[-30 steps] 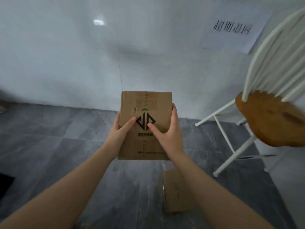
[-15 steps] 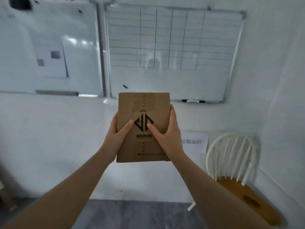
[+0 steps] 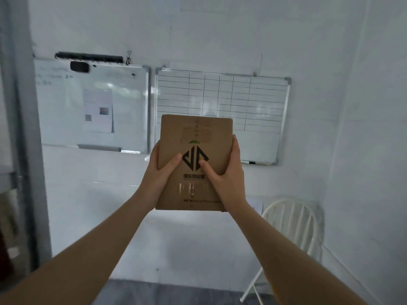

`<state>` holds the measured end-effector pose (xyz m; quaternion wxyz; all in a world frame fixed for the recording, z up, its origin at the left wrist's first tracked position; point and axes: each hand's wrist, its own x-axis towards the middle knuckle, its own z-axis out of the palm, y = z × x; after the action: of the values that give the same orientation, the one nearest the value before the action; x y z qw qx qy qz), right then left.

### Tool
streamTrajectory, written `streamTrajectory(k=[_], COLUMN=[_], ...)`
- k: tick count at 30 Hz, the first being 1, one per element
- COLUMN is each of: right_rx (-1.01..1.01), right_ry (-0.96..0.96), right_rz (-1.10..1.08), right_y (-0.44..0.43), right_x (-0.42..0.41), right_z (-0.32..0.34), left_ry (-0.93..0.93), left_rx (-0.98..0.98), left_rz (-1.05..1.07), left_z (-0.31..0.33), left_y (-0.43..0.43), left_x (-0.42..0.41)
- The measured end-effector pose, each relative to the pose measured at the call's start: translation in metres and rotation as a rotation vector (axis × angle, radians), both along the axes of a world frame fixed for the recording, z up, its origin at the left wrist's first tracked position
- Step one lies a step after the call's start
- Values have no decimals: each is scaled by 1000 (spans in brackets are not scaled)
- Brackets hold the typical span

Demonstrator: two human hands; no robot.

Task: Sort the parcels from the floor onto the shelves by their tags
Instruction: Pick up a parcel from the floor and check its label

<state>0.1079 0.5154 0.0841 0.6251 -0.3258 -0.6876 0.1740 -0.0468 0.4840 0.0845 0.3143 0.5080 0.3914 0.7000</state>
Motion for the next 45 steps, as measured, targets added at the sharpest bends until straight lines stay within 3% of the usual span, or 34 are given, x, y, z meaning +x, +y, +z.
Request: streamTrajectory(k=[15, 25, 33, 36, 40, 42, 45], right_rx=[81, -123, -96, -45, 0, -5, -35], right_ry=[69, 196, 272, 258, 281, 285, 337], right_rz=[-28, 232, 216, 126, 64, 61, 142], right_y=[-72, -70, -64, -64, -66, -66, -66], right_x=[-10, -19, -26, -31, -38, -37, -27], right_z=[21, 22, 26, 27, 29, 32, 34], left_ry=[94, 77, 112, 229, 563, 687, 702], left_rx=[105, 113, 127, 206, 339, 321, 258], left_rz=[2, -23, 7, 252, 629, 626, 552], left_z=[30, 28, 36, 35, 21, 17, 19], left_y=[-70, -69, -63, -61, -61, -61, -60], left_x=[-13, -35, -38, -27, -1, 10, 14])
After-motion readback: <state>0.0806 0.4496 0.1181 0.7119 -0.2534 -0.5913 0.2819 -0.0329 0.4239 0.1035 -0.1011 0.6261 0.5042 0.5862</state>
